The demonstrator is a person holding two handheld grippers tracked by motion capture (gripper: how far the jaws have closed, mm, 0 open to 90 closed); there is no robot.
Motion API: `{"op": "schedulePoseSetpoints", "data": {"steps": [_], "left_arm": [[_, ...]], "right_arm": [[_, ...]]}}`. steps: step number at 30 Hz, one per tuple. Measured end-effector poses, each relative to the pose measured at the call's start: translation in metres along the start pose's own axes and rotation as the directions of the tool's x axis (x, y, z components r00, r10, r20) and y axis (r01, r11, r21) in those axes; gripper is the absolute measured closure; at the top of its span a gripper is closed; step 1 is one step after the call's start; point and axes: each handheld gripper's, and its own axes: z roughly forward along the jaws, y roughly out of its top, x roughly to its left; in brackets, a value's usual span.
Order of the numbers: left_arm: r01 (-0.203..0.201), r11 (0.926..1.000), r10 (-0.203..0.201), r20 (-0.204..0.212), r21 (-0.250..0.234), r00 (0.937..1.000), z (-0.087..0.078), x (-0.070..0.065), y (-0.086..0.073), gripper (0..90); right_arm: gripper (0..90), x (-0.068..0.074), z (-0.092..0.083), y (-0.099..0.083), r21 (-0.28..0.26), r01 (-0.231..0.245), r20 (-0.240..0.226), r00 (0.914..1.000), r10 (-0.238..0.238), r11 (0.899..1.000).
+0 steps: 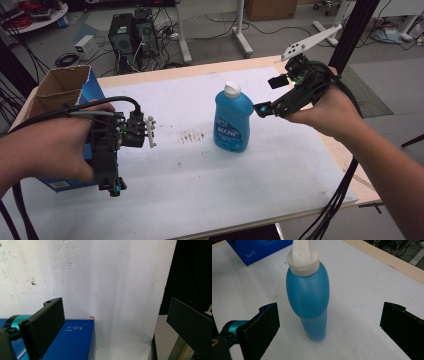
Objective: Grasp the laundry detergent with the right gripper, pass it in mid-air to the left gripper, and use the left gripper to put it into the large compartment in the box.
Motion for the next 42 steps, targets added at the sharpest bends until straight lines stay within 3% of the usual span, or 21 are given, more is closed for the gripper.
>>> {"op": "schedulePoseSetpoints", "data": {"steps": [8,13,19,30,42], "left_arm": [[0.008,1.0000,-0.008,0.002,-0.002,1.0000,0.000,0.001,-0.001,1.7],[0.001,1.0000,-0.001,0.001,-0.001,1.0000,0.001,0.001,-0.001,1.6],[0.009,0.9999,-0.009,-0.002,-0.008,1.0000,0.000,0.000,-0.002,1.7],[0.009,0.9999,-0.009,-0.002,-0.010,1.0000,-0.001,0.001,-0.002,1.6],[0.022,0.9996,-0.022,-0.002,-0.019,0.9998,-0.001,0.002,-0.008,1.7]], "right_arm": [[1.5,0.010,0.010,-0.022,-0.047,0.006,0.019,0.9998,-0.005,0.999],[1.4,0.013,0.025,-0.045,-0.120,-0.050,0.007,0.9987,0.051,0.991],[1.4,0.014,0.044,-0.061,-0.149,-0.095,-0.003,0.9954,0.096,0.984],[1.4,0.009,0.075,-0.068,-0.162,-0.164,-0.057,0.9860,0.156,0.973],[1.5,0.008,0.096,-0.067,-0.157,-0.160,-0.081,0.9855,0.149,0.974]]}}
